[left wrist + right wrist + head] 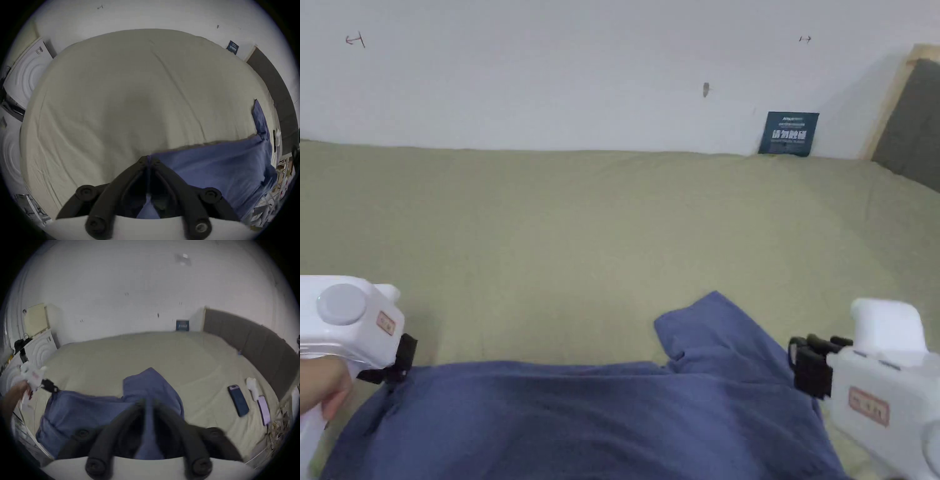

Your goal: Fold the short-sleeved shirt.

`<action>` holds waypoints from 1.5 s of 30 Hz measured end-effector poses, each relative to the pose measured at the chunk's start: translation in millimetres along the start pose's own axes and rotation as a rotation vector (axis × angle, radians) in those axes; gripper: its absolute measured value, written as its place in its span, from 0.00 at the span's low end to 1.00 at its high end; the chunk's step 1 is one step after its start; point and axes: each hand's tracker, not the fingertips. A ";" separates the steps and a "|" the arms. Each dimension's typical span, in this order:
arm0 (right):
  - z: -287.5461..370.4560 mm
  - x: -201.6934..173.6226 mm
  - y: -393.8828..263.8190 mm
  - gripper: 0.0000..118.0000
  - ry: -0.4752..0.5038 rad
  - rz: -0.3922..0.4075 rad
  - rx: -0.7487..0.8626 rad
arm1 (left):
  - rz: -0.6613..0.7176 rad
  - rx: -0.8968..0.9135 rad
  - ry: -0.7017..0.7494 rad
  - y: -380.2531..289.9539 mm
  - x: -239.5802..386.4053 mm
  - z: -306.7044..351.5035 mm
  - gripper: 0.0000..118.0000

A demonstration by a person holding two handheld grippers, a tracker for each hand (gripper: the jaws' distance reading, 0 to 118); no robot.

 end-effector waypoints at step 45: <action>114.5 41.8 -47.0 0.01 0.103 0.309 -0.328 | -0.062 0.138 -0.140 -199.9 -45.8 156.6 0.01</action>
